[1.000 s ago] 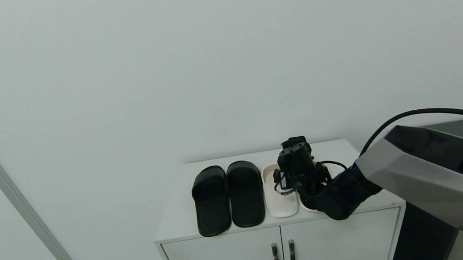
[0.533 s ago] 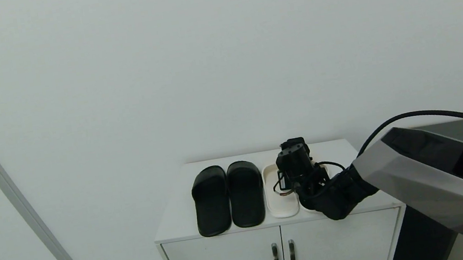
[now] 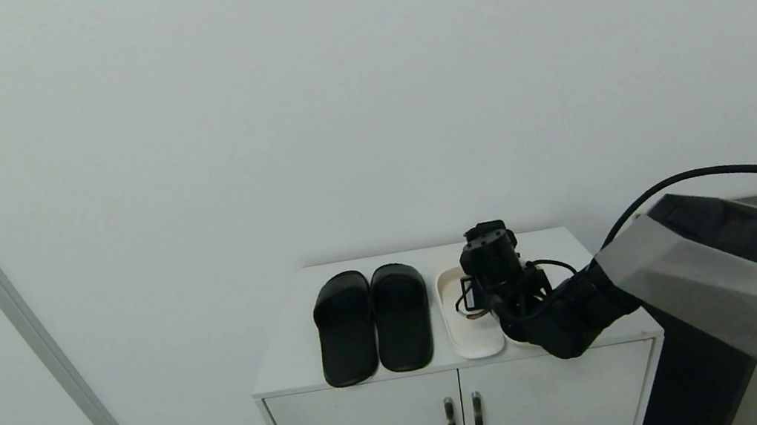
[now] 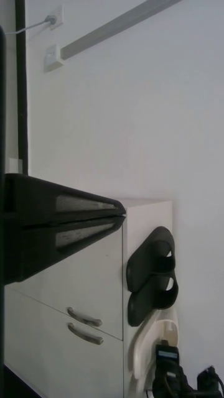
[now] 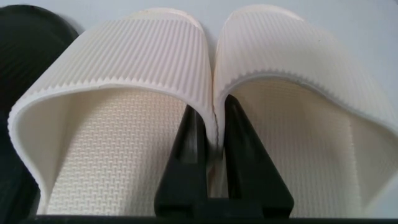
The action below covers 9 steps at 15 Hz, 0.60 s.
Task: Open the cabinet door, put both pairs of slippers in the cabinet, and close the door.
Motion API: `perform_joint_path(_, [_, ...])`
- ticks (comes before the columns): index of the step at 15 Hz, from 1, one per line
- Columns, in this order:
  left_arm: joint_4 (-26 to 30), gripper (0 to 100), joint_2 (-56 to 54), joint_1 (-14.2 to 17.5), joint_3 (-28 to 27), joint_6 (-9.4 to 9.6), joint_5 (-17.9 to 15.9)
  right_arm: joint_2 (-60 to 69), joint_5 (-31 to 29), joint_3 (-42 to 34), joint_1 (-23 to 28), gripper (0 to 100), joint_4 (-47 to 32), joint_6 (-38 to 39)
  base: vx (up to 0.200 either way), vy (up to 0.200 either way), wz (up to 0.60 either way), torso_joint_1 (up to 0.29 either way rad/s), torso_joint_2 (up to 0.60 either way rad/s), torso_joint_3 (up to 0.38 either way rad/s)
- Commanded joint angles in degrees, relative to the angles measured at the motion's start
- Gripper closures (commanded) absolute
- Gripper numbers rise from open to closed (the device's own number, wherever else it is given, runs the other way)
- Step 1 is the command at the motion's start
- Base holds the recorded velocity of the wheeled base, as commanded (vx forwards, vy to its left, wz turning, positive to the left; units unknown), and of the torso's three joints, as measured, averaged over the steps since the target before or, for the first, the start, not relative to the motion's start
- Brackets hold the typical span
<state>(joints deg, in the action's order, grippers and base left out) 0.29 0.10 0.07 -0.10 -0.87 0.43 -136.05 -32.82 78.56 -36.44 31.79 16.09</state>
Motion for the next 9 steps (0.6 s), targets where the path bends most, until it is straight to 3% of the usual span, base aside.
perform_joint_path(1, [0.06,100,-0.01,0.01,0.01,-0.01,0.01,9.31,2.58,-7.89,-0.48,100,1.78,-2.12,0.000,0.000,0.00,0.000,0.00,0.000])
perform_joint_path(5, [-0.03,100,-0.01,0.01,0.01,-0.10,0.01,18.36,11.64,-25.21,-0.92,100,14.44,-8.27,0.000,0.000,0.00,0.000,0.00,0.000])
perform_joint_path(7, [0.06,100,-0.01,0.01,0.01,-0.01,0.01,22.84,21.65,-37.60,-0.39,100,24.63,-12.05,0.000,0.000,0.00,0.000,0.00,0.000])
perform_joint_path(8, [0.06,100,-0.01,0.01,0.01,-0.01,0.01,23.90,23.85,-39.62,-0.30,100,24.90,-12.40,0.000,0.000,0.00,0.000,0.00,0.000])
perform_joint_path(9, [0.06,100,-0.01,0.01,0.01,-0.01,0.01,26.71,31.06,-43.75,-0.30,100,25.07,-12.93,0.000,0.000,0.00,0.000,0.00,0.000])
